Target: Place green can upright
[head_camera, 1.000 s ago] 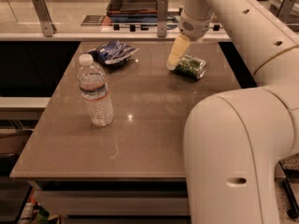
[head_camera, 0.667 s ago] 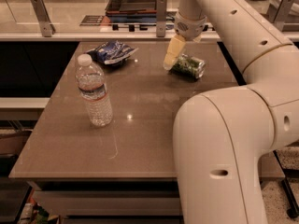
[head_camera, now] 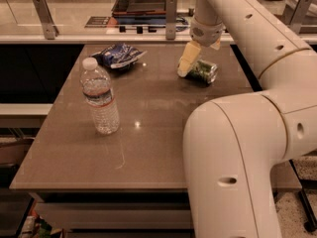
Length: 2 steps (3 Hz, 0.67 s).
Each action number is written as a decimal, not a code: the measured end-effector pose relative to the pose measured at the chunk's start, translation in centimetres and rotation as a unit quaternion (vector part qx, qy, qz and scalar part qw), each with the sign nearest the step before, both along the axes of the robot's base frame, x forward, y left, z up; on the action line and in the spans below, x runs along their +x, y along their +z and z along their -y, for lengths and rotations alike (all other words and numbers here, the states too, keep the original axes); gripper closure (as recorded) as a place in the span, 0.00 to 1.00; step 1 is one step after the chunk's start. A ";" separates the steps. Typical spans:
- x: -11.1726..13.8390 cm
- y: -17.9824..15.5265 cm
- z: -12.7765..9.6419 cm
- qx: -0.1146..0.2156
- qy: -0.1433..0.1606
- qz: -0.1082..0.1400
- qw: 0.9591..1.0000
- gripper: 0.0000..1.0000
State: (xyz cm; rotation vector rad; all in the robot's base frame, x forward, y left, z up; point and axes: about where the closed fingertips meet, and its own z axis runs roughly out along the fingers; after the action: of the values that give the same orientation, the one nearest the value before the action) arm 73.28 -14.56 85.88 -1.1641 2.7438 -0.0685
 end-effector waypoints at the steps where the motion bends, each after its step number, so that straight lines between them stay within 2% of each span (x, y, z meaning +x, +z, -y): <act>1: 0.2 -0.5 0.2 -0.003 0.001 -0.004 1.000 0.17; 2: 1.0 -0.7 -0.1 0.001 0.001 0.009 1.000 0.41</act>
Offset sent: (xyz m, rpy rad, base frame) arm 0.0013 -0.0016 -0.0041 -0.0045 0.0060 0.0005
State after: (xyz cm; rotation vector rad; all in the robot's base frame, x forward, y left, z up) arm 74.26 -14.47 85.16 -1.1603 2.7261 -0.0758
